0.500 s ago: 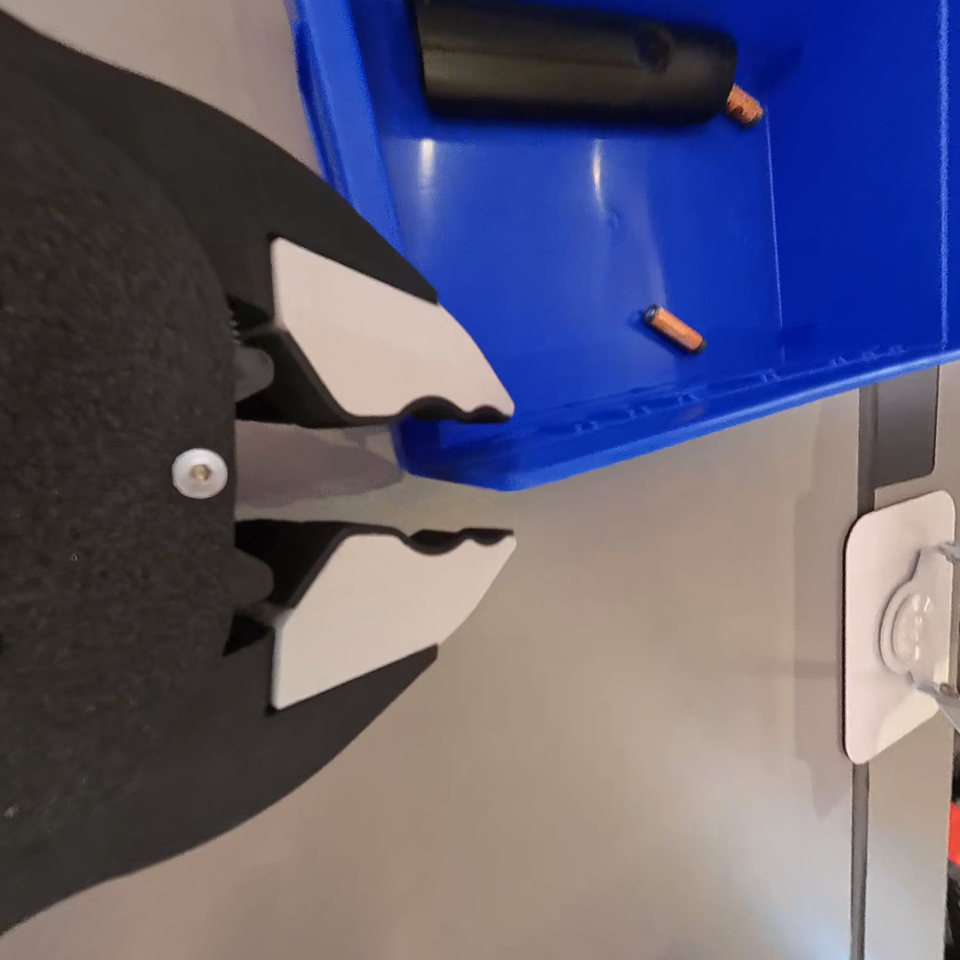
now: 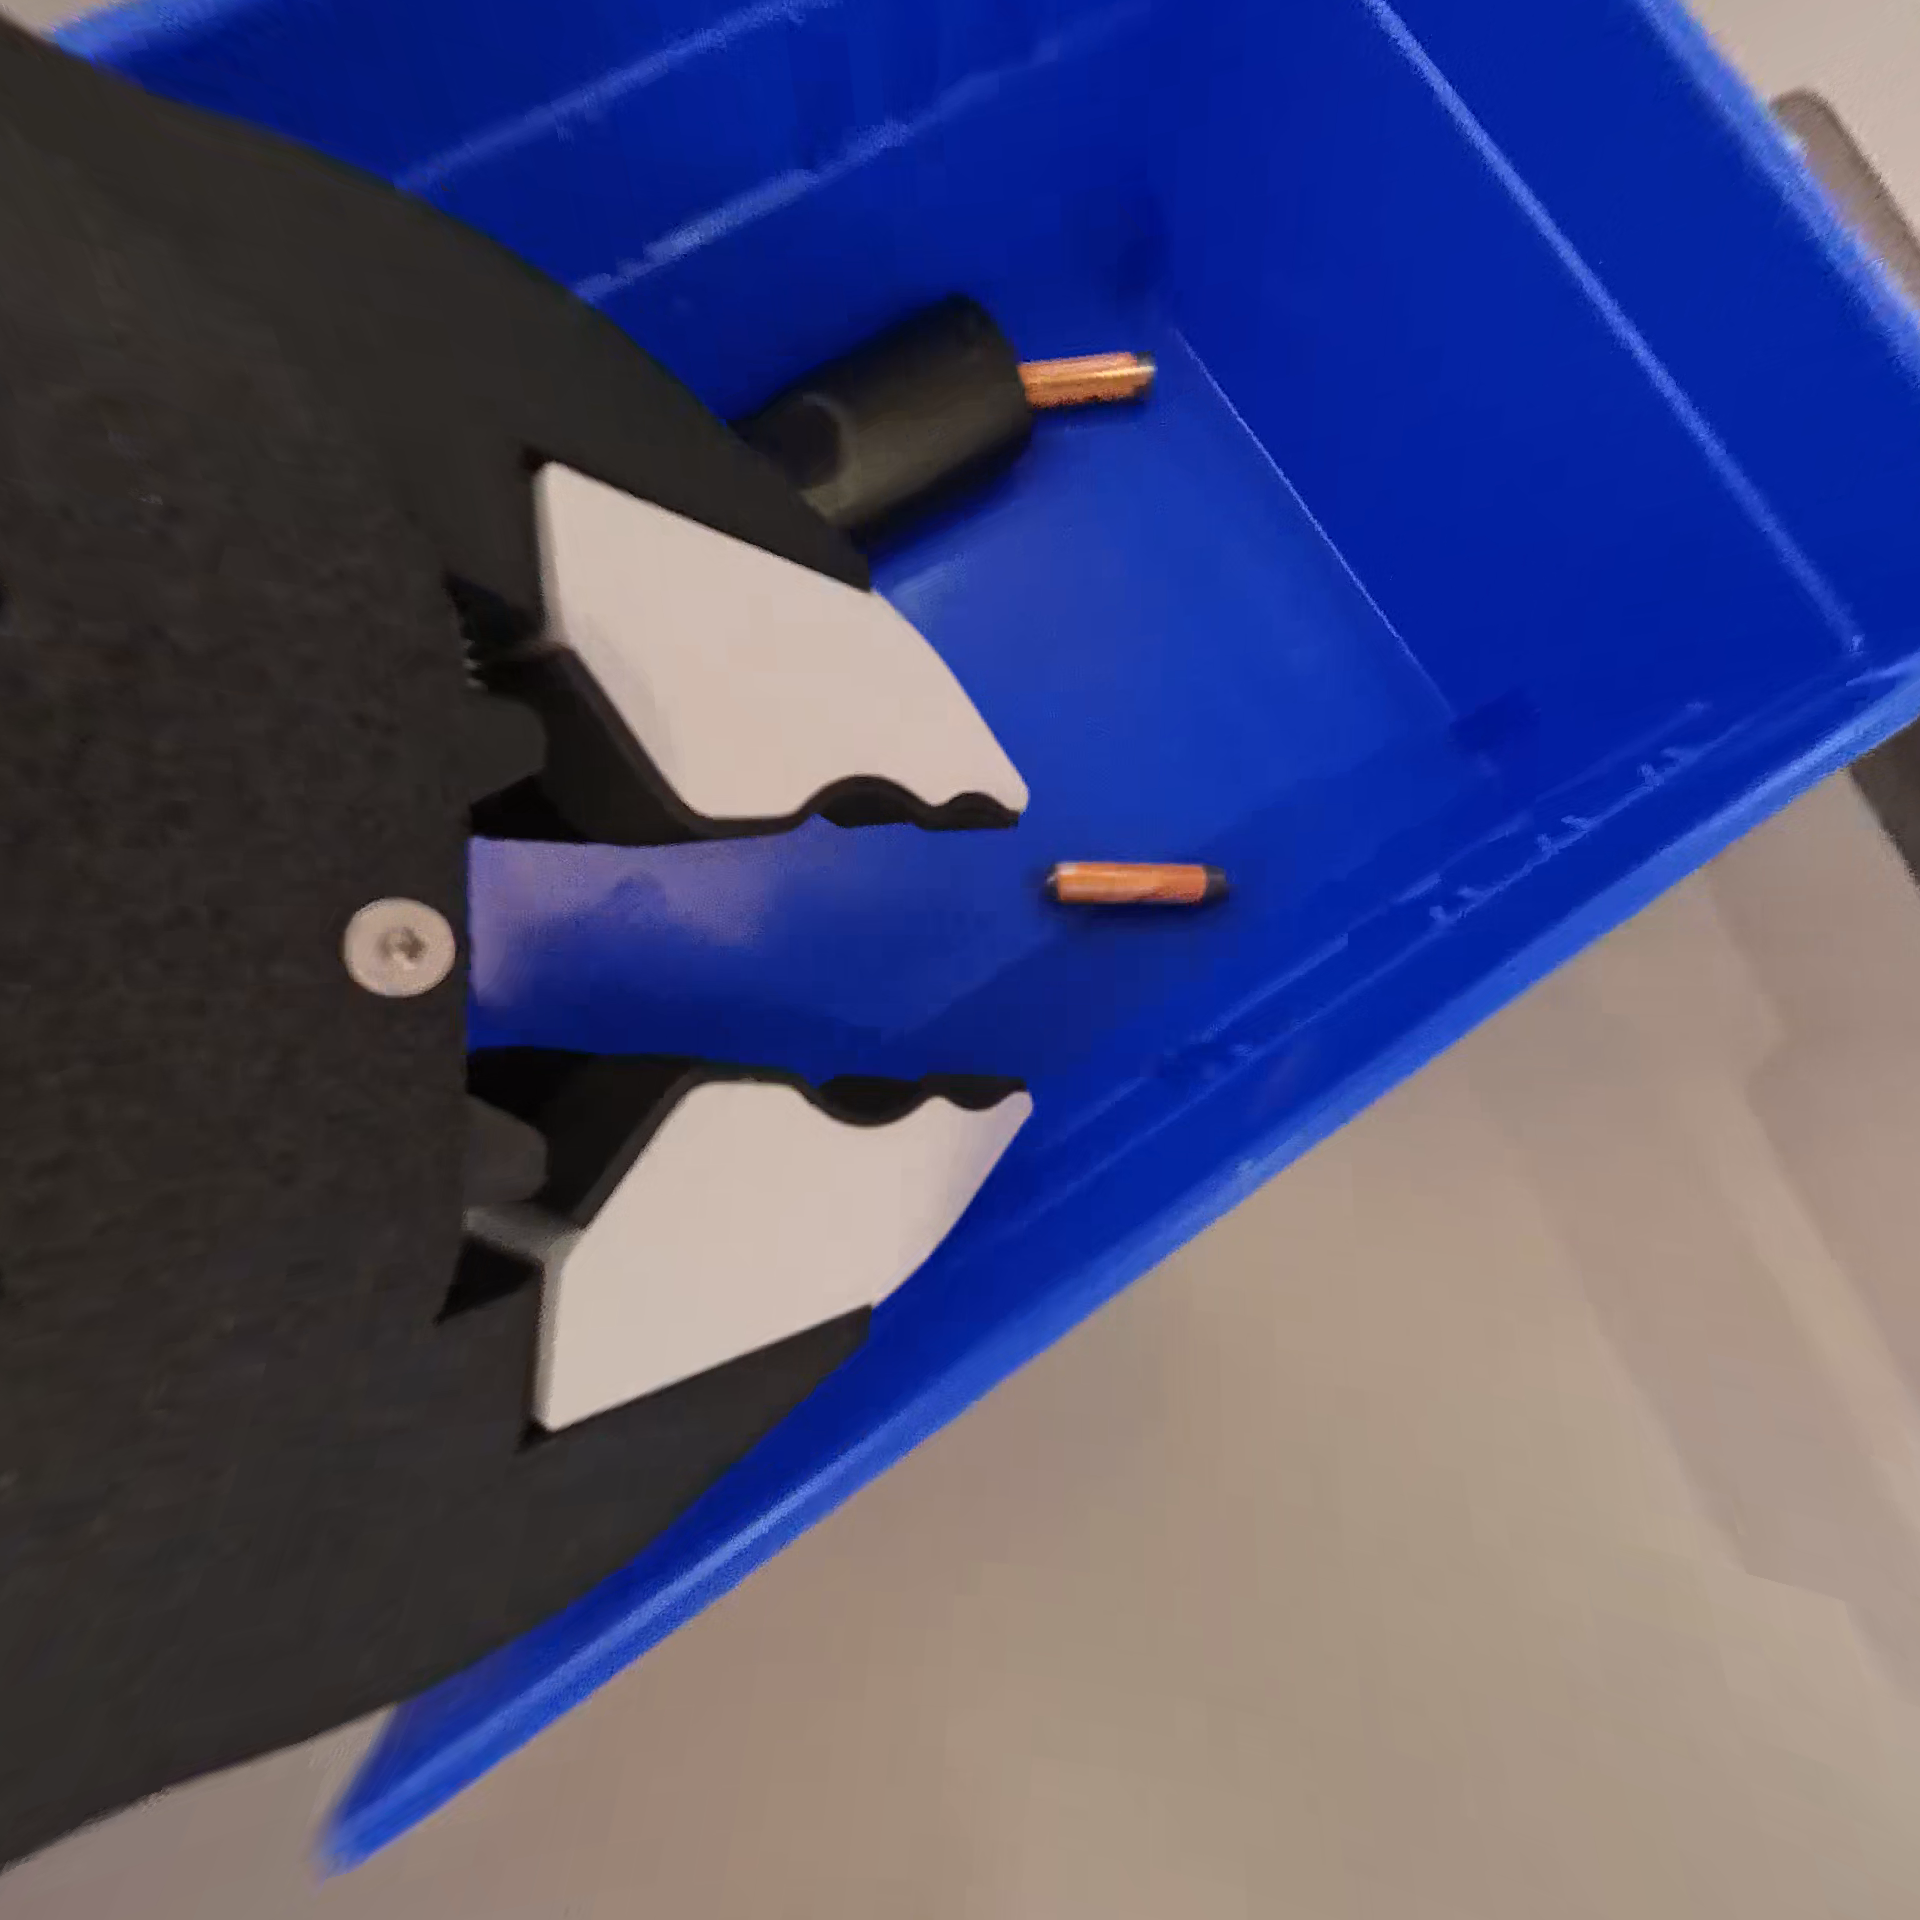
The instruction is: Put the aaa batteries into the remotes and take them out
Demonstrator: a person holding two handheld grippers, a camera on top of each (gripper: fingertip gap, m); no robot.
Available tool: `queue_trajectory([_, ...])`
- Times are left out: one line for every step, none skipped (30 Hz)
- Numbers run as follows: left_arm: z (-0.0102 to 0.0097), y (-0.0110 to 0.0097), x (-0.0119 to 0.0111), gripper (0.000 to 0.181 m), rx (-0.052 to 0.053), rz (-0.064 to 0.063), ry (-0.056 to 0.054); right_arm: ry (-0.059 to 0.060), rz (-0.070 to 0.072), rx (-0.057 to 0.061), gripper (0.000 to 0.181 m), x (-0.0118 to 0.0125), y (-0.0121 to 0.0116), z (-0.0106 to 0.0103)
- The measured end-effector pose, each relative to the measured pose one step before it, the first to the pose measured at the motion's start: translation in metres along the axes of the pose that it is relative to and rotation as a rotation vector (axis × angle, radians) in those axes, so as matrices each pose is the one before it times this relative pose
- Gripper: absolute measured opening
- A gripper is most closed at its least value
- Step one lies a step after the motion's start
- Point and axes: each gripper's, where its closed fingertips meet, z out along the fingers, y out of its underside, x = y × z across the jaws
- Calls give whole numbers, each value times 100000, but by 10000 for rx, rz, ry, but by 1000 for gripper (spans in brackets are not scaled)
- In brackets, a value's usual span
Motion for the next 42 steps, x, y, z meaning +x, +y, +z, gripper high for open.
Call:
queue_trajectory([1411,-214,-382,44,-295,149,-53,23,-51,-71,54,31,-25,202])
queue_trajectory([1232,-168,-288,43,-268,82,9,11,-53,-87,54,4,11,189])
queue_trajectory([1036,-45,-241,41,-258,-7,50,31,-80,-89,54,16,16,136])
queue_trajectory([838,158,-247,41,-288,-68,52,87,-106,-99,54,47,40,81])
queue_trajectory([560,193,-213,41,-227,-154,70,128,-141,-78,54,77,48,24])
queue_trajectory([285,69,-110,41,-28,-211,108,129,-133,-86,54,116,103,-3])
queue_trajectory([148,51,-10,41,74,-182,137,99,-97,-101,53,112,175,-3])
queue_trajectory([165,120,45,40,7,-111,149,56,-57,-104,53,97,229,11])
queue_trajectory([241,162,-108,39,-67,-50,13,13,-22,-84,53,96,220,36])
queue_trajectory([312,129,-287,37,-47,4,-126,-30,9,-48,53,62,173,57])
queue_trajectory([371,163,-169,34,-76,57,-57,-54,42,-24,53,62,106,70])
queue_trajectory([150,-165,138,17,141,-21,164,-70,61,-6,53,38,60,45])
queue_trajectory([75,-31,111,11,23,60,137,-92,77,-9,53,-12,20,15])
queue_trajectory([-57,66,-69,11,-78,57,17,-81,69,20,53,-37,-31,-39])
queue_trajectory([-256,147,-245,11,-126,131,-113,-37,42,71,53,-17,-95,-106])
queue_trajectory([-465,45,-405,11,51,193,-225,-12,32,79,53,3,-89,-133])
queue_trajectory([-647,-66,-217,10,164,151,-36,0,43,57,53,28,-21,-154])
queue_trajectory([-725,-34,2,11,135,24,186,20,59,44,52,57,33,-159])
queue_trajectory([-834,-167,258,11,166,100,373,31,69,37,52,71,89,-150])
queue_trajectory([-1085,-528,296,11,382,192,274,25,70,36,52,71,101,-157])
queue_trajectory([-1255,-764,56,10,387,54,42,8,67,34,52,44,95,-131])
queue_trajectory([-1264,-939,424,10,315,171,224,-2,52,28,52,24,62,-130])
queue_trajectory([-1208,-1507,1326,10,545,466,670,9,31,28,52,31,25,-102])
queue_trajectory([-923,-2045,1830,10,744,651,778,16,28,24,52,36,-29,-89])
queue_trajectory([-183,-2016,1954,10,462,829,698,2,16,41,52,19,-86,-66])
queue_trajectory([694,-1699,1800,10,25,957,560,-21,20,68,52,-22,-118,-49])
queue_trajectory([1507,-1435,1529,10,-266,1000,495,-46,59,66,52,-52,-129,-12])
queue_trajectory([2139,-1277,1042,10,-394,843,424,-78,85,48,52,-119,-104,6])
queue_trajectory([2571,-1143,495,10,-430,525,376,-99,63,48,52,-168,-112,4])
queue_trajectory([2765,-1033,149,10,-387,172,416,-57,19,53,51,-134,-115,-7])
queue_trajectory([2786,-930,187,10,-281,-110,578,2,-28,39,51,-79,-79,-39])
queue_trajectory([2628,-658,151,10,-310,-230,592,42,-54,30,51,-3,-35,-49])
queue_trajectory([2310,-369,70,10,-368,-152,448,47,-37,13,51,33,50,-69])
queue_trajectory([1898,-158,41,10,-391,84,256,39,26,-15,51,62,128,-77])
queue_trajectory([1431,-117,-165,10,-314,240,-43,4,53,2,51,16,107,-91])
queue_trajectory([955,-181,-198,10,-156,153,-143,-20,46,29,51,-29,66,-100])
queue_trajectory([563,-121,141,10,-128,28,73,-16,32,11,51,-37,48,-96])
queue_trajectory([259,20,111,10,-190,21,24,1,-3,-16,51,-20,77,-93])
queue_trajectory([112,57,26,10,-151,109,-80,22,-11,-19,51,6,101,-73])
queue_trajectory([106,119,125,10,-123,124,-14,9,20,-15,51,5,132,-62])
queue_trajectory([162,236,169,10,-158,43,53,-34,50,-8,51,-52,123,-41])
queue_trajectory([192,295,41,11,-179,-15,4,-57,55,-16,51,-75,103,-6])
